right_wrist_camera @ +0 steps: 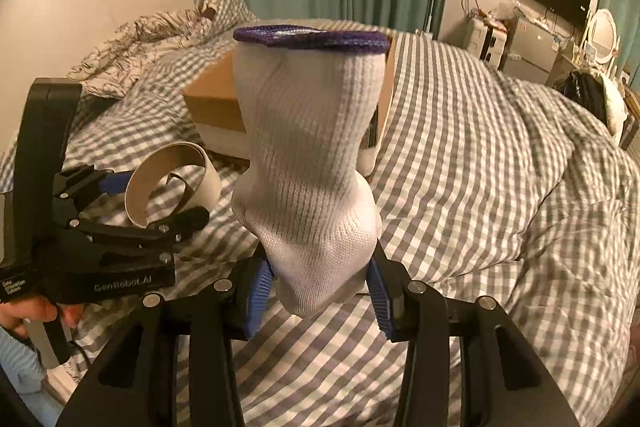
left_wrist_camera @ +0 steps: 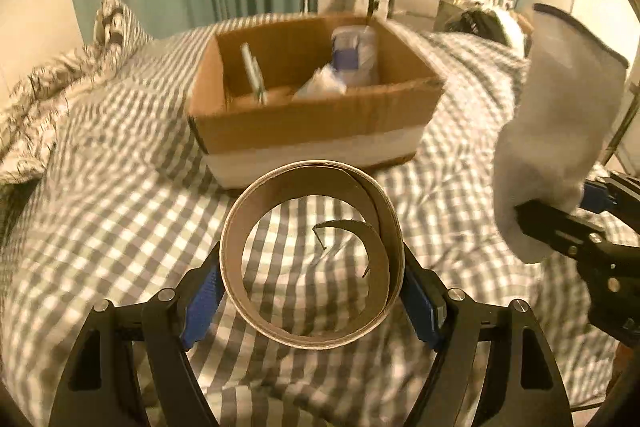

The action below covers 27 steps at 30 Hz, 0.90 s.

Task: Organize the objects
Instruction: 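Carry tape ring and sock into the box and open both grippers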

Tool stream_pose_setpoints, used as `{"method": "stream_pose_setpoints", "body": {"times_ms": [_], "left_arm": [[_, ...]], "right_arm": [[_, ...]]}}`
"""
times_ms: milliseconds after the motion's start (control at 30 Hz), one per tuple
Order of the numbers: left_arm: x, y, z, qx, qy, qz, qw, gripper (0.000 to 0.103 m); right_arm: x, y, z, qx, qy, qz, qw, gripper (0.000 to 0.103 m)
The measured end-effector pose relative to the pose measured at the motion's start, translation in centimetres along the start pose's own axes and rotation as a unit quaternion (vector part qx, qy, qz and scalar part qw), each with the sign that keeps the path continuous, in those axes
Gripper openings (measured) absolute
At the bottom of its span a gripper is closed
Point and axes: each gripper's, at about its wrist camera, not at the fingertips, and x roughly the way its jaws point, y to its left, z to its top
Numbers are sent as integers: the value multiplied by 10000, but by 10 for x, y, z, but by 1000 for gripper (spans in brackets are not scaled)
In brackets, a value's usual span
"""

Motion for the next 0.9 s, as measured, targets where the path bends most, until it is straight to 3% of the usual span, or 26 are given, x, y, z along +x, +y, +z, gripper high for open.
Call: {"method": "stream_pose_setpoints", "body": {"times_ms": [333, 500, 700, 900], "left_arm": [[-61, -11, 41, 187, -686, -108, 9974, 81], [-78, -9, 80, 256, -1060, -65, 9940, 81], [-75, -4, 127, 310, -1343, 95, 9904, 81], [-48, 10, 164, 178, -1369, 214, 9902, 81]], "right_arm": [[-61, 0, 25, -81, -656, -36, 9978, 43], [-71, -11, 48, -146, -922, -72, 9956, 43], [-71, -23, 94, -191, -1277, -74, 9916, 43], [-49, -32, 138, -234, -1450, -40, 9891, 43]]}}
